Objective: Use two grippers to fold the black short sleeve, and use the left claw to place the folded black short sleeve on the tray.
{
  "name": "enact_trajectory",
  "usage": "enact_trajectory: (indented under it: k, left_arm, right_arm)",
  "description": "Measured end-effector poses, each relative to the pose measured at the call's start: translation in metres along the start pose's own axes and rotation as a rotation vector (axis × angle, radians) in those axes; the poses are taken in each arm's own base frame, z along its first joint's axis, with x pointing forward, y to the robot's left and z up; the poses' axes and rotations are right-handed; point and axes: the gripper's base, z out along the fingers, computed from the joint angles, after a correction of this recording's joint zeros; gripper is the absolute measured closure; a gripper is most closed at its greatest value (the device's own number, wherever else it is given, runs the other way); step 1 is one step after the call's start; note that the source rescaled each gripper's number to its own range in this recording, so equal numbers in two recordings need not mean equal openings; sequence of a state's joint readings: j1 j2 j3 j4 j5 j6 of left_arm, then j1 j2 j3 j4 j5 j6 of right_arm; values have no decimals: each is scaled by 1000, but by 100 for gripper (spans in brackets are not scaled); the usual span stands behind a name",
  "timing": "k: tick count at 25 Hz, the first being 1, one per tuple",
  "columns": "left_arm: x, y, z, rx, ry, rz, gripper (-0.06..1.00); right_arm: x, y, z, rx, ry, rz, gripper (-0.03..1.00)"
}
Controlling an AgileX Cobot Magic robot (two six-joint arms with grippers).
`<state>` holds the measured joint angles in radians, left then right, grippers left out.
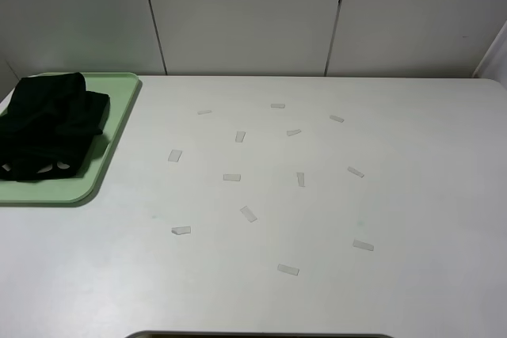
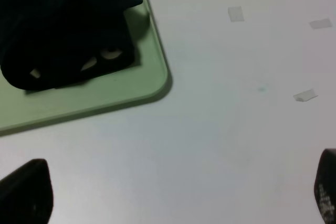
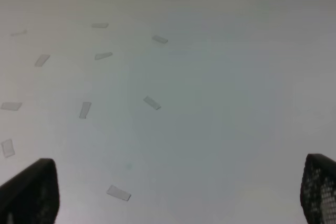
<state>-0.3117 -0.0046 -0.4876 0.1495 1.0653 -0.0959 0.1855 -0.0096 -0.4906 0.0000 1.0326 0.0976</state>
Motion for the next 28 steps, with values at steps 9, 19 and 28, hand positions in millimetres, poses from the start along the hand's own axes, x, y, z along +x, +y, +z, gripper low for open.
enact_trajectory:
  k: [9,19,28]
  left_arm:
    - [0,0,0,-4,0,-4,-5]
    - [0,-2,0,-32,2,-55,-5]
    - [1,-4,-1,-71,2,-99,-6]
  right_arm:
    - [0,0,0,0,0,0,-3]
    - [0,0,0,0,0,0,-3]
    - [0,0,0,0,0,-1,-3]
